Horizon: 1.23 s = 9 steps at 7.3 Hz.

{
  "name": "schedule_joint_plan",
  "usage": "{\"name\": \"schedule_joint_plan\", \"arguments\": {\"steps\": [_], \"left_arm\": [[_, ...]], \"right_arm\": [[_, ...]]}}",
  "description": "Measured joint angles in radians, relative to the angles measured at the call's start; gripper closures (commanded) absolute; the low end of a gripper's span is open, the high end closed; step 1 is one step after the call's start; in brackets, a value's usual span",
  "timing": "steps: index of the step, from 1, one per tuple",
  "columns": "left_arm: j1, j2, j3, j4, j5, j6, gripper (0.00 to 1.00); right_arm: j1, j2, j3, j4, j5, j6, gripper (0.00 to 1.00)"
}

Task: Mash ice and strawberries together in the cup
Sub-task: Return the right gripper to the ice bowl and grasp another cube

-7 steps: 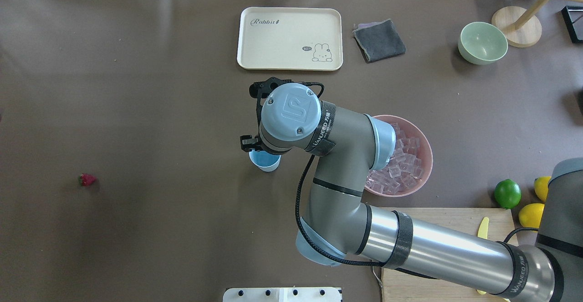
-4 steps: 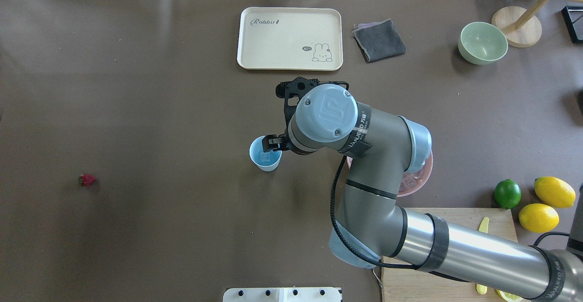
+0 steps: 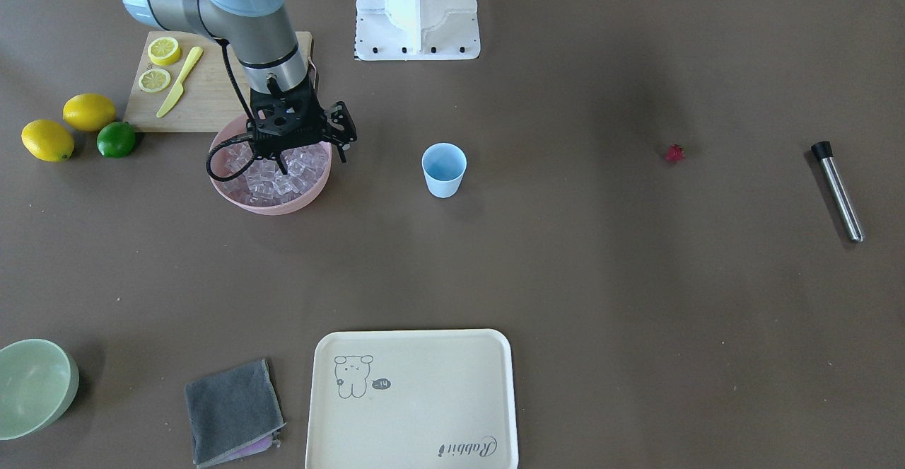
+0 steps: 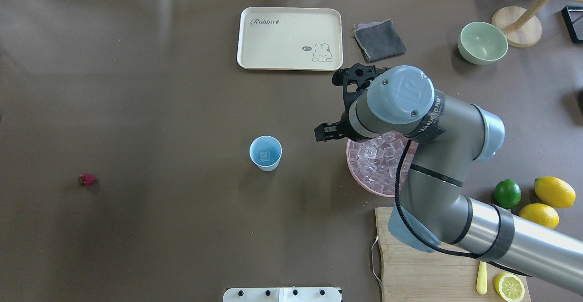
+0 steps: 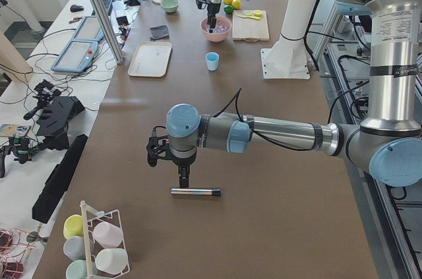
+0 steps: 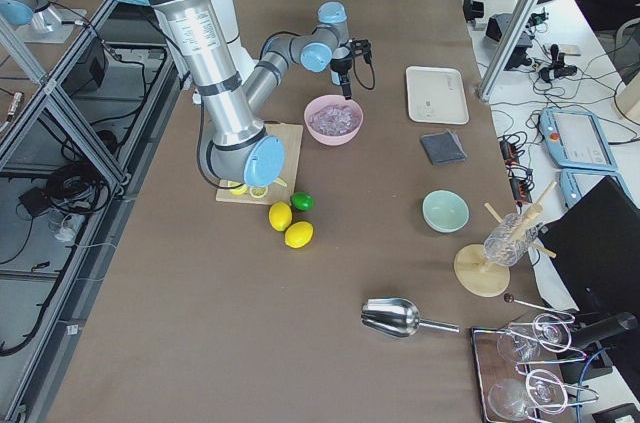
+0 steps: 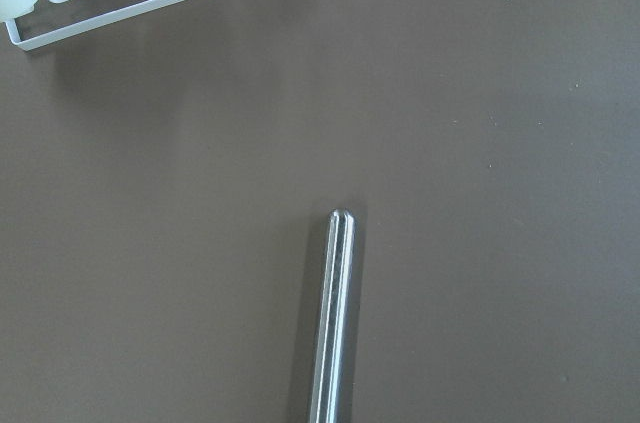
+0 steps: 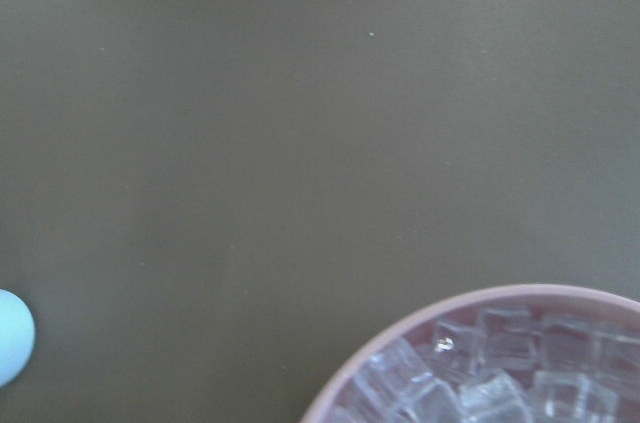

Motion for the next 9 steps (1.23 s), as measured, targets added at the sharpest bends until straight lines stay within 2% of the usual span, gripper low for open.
{"name": "schedule_joint_plan", "arguments": {"steps": [2, 7, 9], "left_arm": [[0.000, -0.008, -0.001, 0.000, 0.000, 0.000, 0.01], [-0.001, -0.014, -0.012, 0.007, 0.000, 0.000, 0.01], [-0.001, -0.021, -0.009, 0.008, 0.001, 0.000, 0.01]], "right_arm": [[-0.006, -0.066, 0.031, -0.040, 0.001, -0.003, 0.01], [-0.057, -0.087, 0.040, -0.081, -0.011, -0.003, 0.06], [-0.091, -0.088, 0.040, -0.079, -0.017, 0.003, 0.17]]}}
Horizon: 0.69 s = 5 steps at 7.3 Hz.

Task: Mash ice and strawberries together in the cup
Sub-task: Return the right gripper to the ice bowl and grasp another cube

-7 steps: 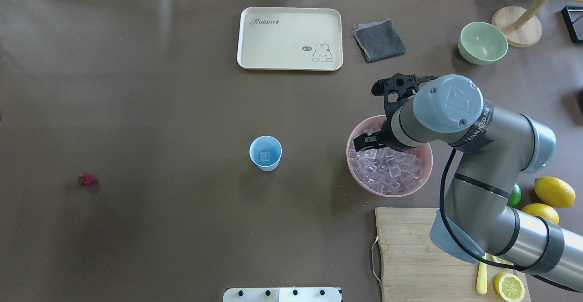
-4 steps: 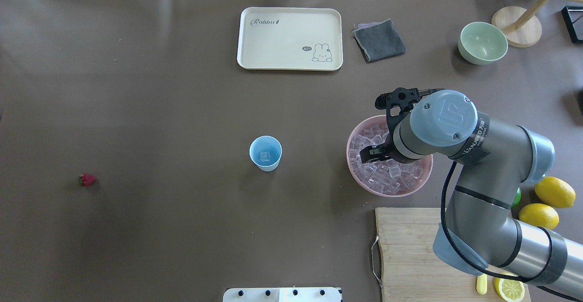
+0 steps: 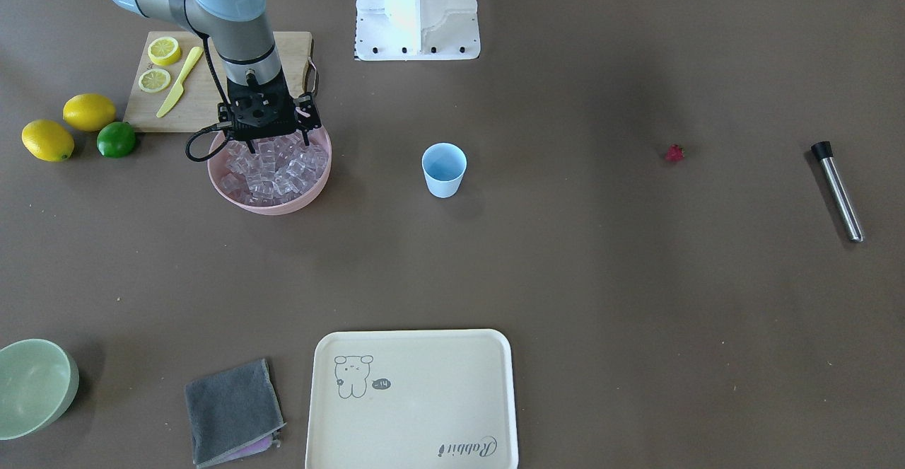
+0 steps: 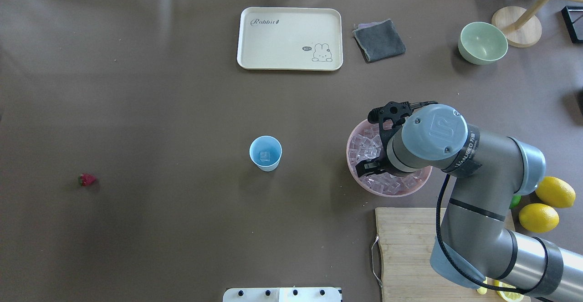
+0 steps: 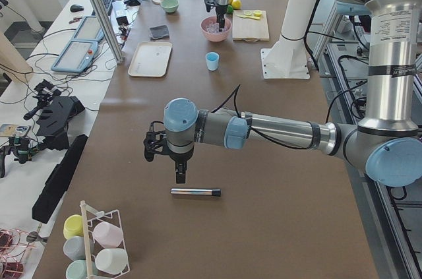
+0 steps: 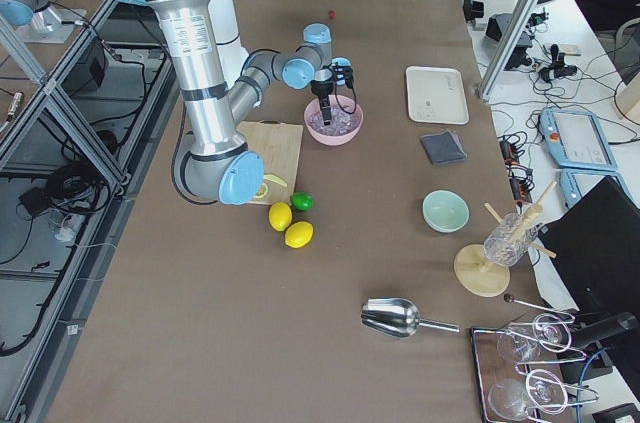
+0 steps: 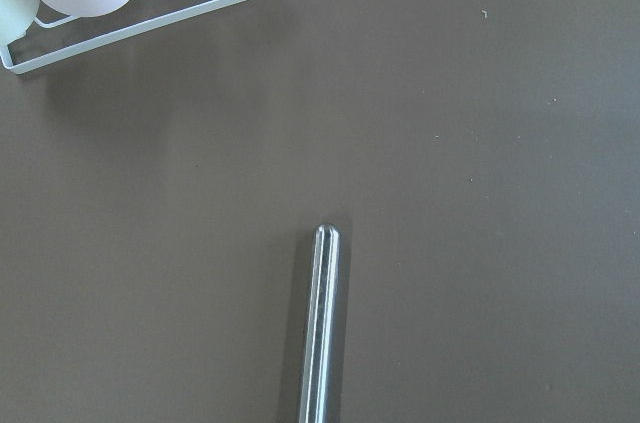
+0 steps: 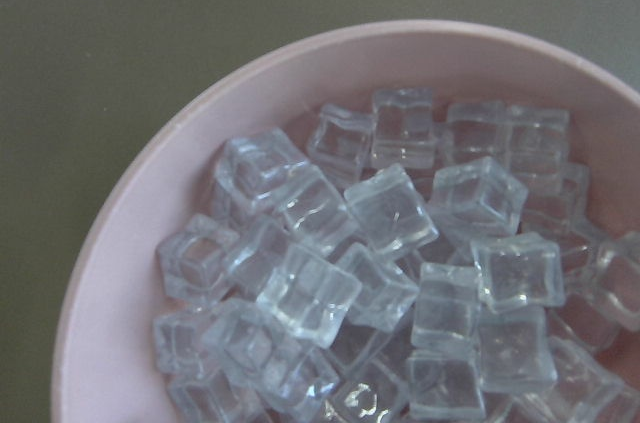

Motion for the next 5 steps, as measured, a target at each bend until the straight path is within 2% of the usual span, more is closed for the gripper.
{"name": "schedule_joint_plan", "arguments": {"steps": [3, 4, 5], "left_arm": [[-0.005, 0.008, -0.008, 0.000, -0.001, 0.000, 0.01], [-0.007, 0.011, -0.015, 0.000, -0.001, 0.000, 0.01], [-0.008, 0.013, -0.018, 0.000, -0.001, 0.000, 0.01]], "right_arm": [[0.000, -0.009, 0.007, -0.003, 0.002, -0.006, 0.17], [0.002, -0.011, 0.004, -0.005, 0.002, -0.009, 0.20], [0.000, -0.012, -0.001, -0.006, 0.001, -0.011, 0.27]]}}
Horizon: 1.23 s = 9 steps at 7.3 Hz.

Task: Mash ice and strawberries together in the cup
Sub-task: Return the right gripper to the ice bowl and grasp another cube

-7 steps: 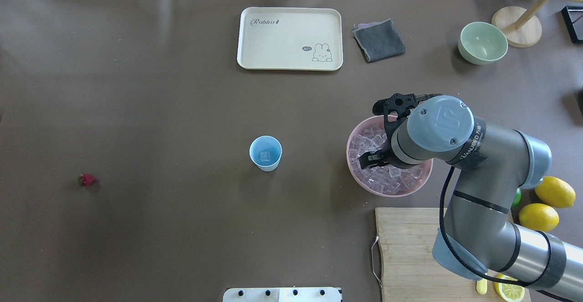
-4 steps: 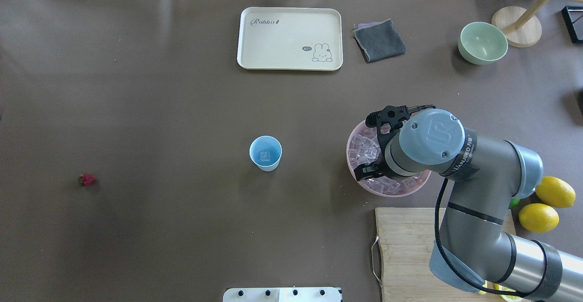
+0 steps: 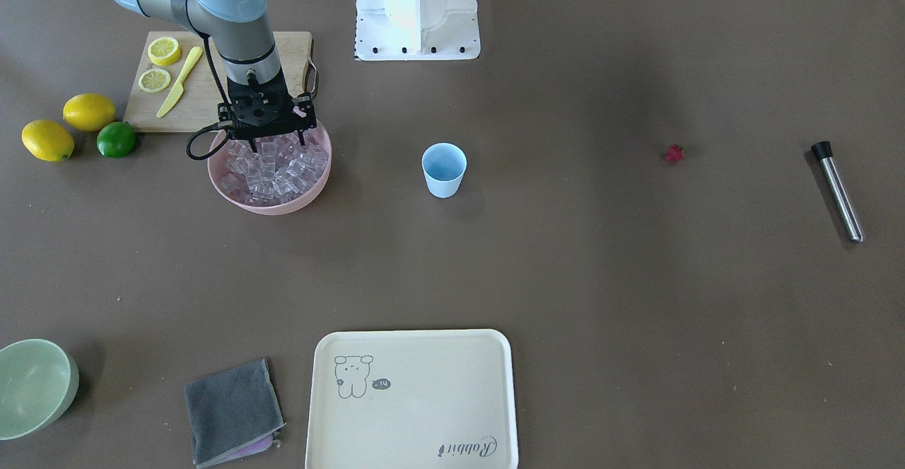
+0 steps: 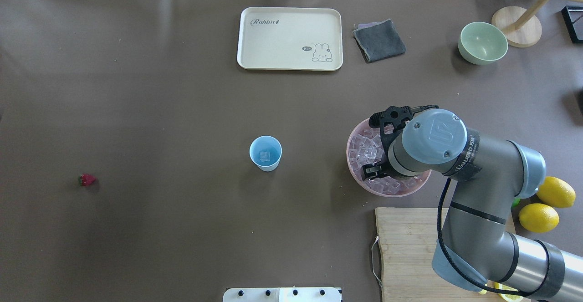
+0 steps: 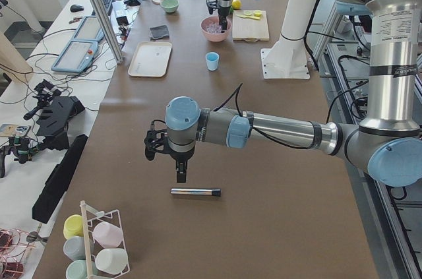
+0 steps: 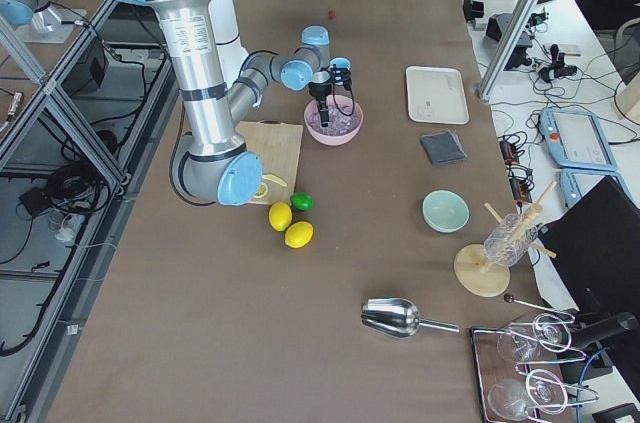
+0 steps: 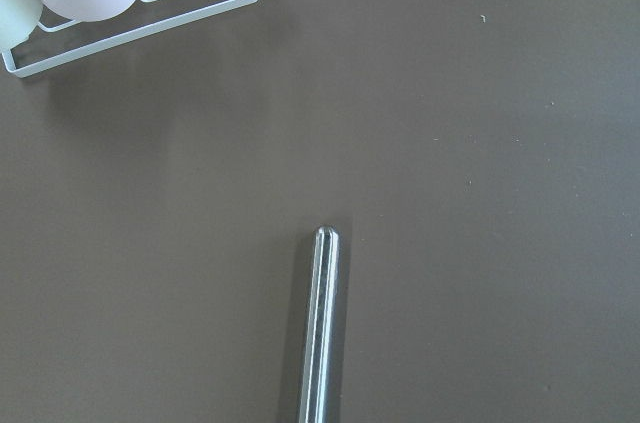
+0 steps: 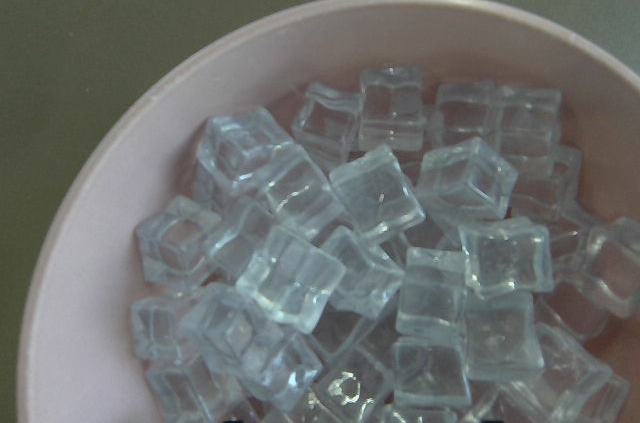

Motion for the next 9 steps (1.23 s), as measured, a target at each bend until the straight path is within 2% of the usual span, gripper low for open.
{"name": "schedule_joint_plan", "arguments": {"steps": [2, 3, 5, 9], "left_arm": [[-0.001, 0.000, -0.002, 0.000, 0.000, 0.000, 0.01], [-0.001, -0.001, -0.003, 0.000, 0.000, 0.000, 0.01], [-0.001, -0.002, -0.005, 0.000, 0.000, 0.000, 0.01], [-0.001, -0.002, -0.008, 0.000, 0.000, 0.000, 0.01]], "right_arm": [[0.001, 0.000, -0.003, -0.002, 0.003, -0.007, 0.54], [0.007, -0.001, -0.001, -0.001, 0.007, -0.022, 0.62], [0.023, -0.007, -0.001, -0.001, 0.014, -0.060, 0.69], [0.038, -0.018, 0.004, -0.002, 0.023, -0.083, 0.75]]}}
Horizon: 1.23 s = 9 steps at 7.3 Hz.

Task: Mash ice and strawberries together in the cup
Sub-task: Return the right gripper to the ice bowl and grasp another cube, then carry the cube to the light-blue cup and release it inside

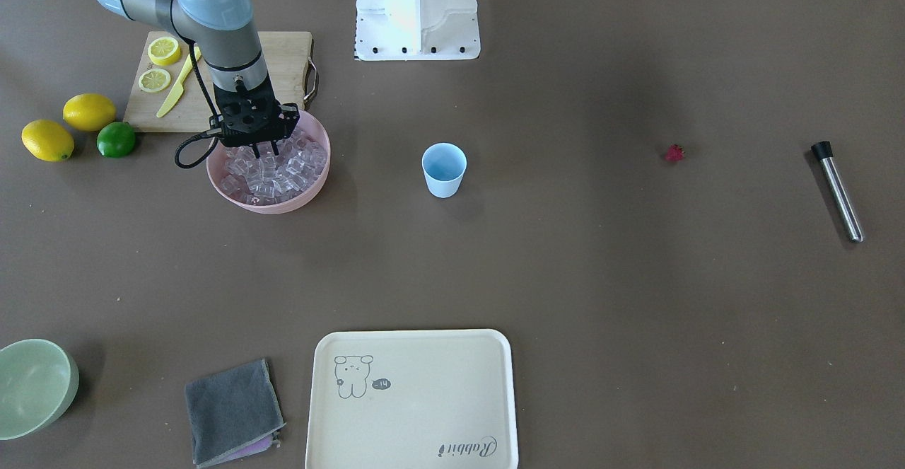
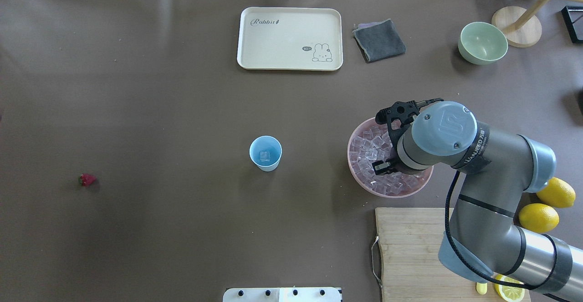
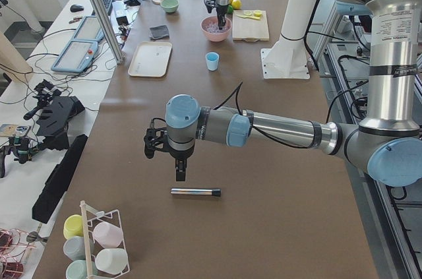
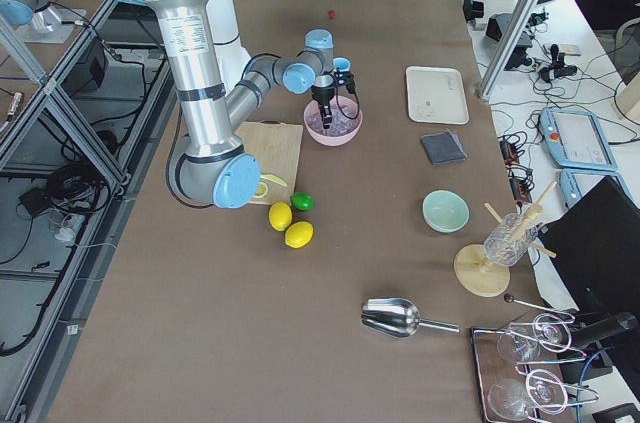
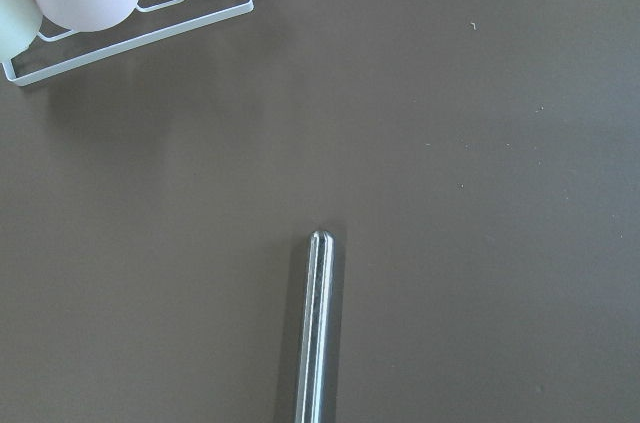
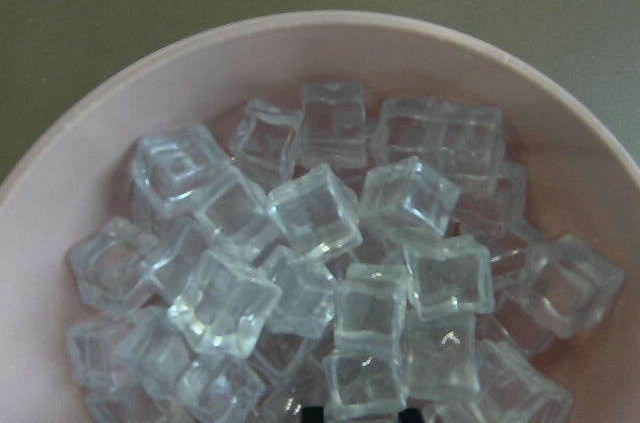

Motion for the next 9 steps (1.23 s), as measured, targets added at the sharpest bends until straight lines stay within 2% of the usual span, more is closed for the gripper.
{"name": "schedule_joint_plan", "arguments": {"steps": [2, 4, 7, 9], "left_arm": [[0.000, 0.001, -0.001, 0.000, 0.000, 0.000, 0.01], [0.000, 0.002, 0.001, 0.001, 0.000, 0.000, 0.01], [0.000, 0.002, 0.004, 0.005, 0.000, 0.000, 0.01], [0.000, 0.002, 0.008, 0.006, 0.000, 0.000, 0.01]], "right_arm": [[0.043, 0.017, 0.042, -0.043, 0.047, 0.000, 0.76], [0.061, 0.108, 0.072, -0.136, 0.078, 0.010, 0.77], [0.031, 0.350, -0.082, -0.182, 0.056, 0.102, 0.77], [0.004, 0.464, -0.160, -0.182, 0.028, 0.161, 0.77]]}}
